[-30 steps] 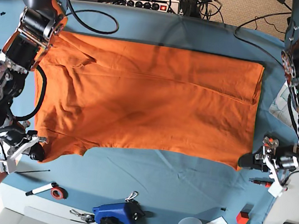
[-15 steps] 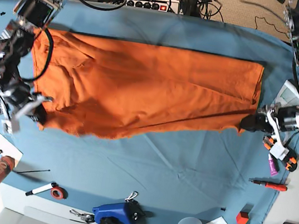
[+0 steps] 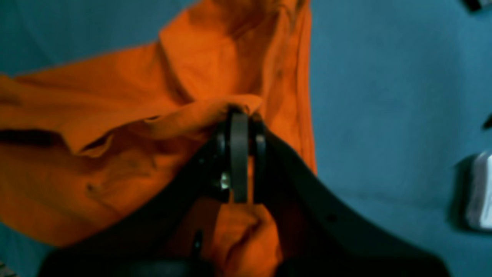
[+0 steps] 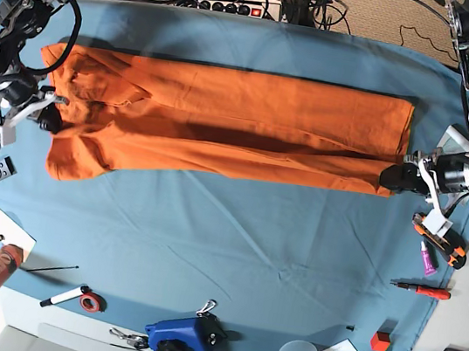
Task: Layout the t-shirt on the table in an organized manner, then fold the t-shirt properly
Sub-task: 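Fold the shirt lengthwise in half, hem toward collar, with both grippers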
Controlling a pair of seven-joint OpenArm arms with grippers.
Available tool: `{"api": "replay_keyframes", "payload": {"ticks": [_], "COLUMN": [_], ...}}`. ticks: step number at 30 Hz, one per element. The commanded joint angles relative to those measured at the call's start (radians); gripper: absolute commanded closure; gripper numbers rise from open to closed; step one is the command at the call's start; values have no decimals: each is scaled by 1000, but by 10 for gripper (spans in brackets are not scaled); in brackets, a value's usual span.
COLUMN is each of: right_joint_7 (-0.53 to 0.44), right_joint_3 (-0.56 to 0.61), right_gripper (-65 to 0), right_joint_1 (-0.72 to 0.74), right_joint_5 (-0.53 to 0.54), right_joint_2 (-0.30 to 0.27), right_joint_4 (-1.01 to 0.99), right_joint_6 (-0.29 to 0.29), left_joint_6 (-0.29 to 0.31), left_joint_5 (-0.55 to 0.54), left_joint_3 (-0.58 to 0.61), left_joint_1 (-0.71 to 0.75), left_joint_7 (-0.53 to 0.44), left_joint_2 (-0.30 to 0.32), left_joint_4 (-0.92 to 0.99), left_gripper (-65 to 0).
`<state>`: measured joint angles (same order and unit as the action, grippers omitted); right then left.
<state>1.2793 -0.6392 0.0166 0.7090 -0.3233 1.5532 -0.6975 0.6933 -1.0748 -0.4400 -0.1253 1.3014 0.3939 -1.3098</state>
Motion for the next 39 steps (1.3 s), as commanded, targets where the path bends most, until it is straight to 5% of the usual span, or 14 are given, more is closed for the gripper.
{"api": "replay_keyframes", "payload": {"ticks": [1, 34, 37, 39], "right_joint_7": [-16, 107, 117, 117], "right_joint_3": [-6, -114, -114, -114], "right_gripper": [0, 0, 0, 0], "right_joint_1": [7, -102, -105, -105], "right_joint_5": [32, 140, 140, 140], "right_joint_2": [-20, -20, -20, -20], "right_joint_4": [18, 18, 18, 18], "right_joint_6": [-1, -1, -1, -1], "left_joint_6": [5, 5, 5, 5], "left_joint_5": [-23, -41, -91, -161], "left_joint_3": [-5, -8, -8, -8], "left_joint_1": [-19, 64, 64, 64], "left_joint_7": [-14, 71, 95, 95], "left_joint_2": [19, 19, 19, 20], "left_joint_4": [-15, -19, -19, -19], "left_gripper": [0, 0, -197, -271]}}
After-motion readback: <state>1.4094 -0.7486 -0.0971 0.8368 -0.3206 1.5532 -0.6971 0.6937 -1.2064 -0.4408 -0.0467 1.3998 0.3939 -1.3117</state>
